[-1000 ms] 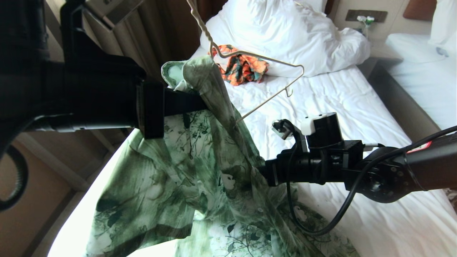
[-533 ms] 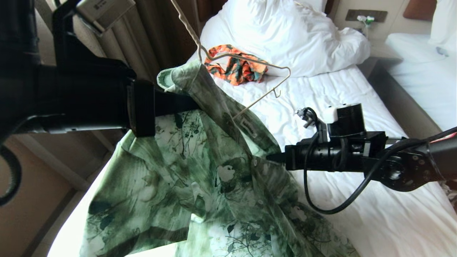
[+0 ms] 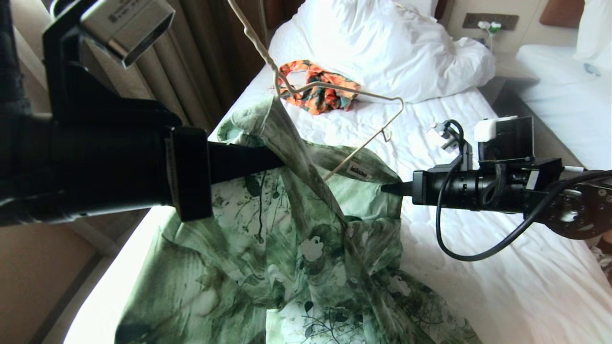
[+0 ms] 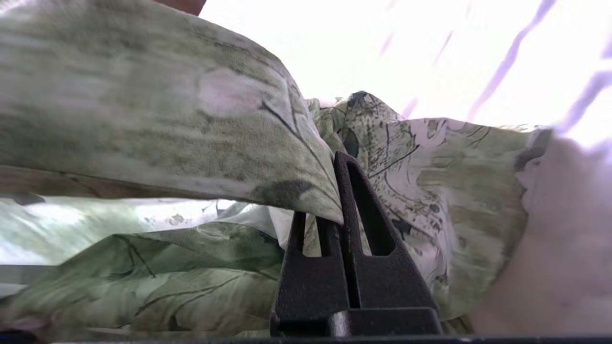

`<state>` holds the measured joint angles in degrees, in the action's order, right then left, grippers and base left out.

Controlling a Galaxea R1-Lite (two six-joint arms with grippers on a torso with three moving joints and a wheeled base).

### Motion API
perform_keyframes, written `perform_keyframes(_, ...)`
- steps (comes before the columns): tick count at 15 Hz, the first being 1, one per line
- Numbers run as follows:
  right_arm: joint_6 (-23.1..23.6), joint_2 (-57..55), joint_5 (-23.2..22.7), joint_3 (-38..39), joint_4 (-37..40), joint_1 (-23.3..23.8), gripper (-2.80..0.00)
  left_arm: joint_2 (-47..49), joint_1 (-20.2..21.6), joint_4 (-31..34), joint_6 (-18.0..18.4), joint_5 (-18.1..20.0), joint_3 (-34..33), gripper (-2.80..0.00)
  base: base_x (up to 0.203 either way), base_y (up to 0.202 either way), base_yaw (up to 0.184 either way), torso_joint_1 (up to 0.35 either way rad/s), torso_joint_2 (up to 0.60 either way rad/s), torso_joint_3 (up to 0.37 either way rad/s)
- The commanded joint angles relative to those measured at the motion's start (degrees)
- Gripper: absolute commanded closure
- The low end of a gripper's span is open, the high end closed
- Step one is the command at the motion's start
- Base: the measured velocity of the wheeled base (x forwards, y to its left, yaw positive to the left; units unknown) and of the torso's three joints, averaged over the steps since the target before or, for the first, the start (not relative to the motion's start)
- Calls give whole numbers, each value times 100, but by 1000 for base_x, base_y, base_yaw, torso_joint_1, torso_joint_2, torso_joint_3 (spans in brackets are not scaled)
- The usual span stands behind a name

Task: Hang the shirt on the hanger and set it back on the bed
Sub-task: Hook the other side of the shirt onto the hanger

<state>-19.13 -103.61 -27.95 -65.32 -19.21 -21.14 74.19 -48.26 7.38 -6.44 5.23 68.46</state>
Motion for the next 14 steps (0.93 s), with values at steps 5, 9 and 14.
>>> perform_keyframes(5, -5, 130, -336, -40, -12, 407, 0, -131, -106, -149, -352, 10, -446, 0, 0, 0, 0, 0, 0, 0)
perform_keyframes(9, -3, 24, -594, -179, -13, 488, 0, -185, -498, -277, -560, -30, -261, 0, 0, 0, 0, 0, 0, 0)
perform_keyframes(14, -4, -27, -624, -343, -12, 541, 0, -182, -579, -317, -583, -64, -924, 0, 0, 0, 0, 0, 0, 0)
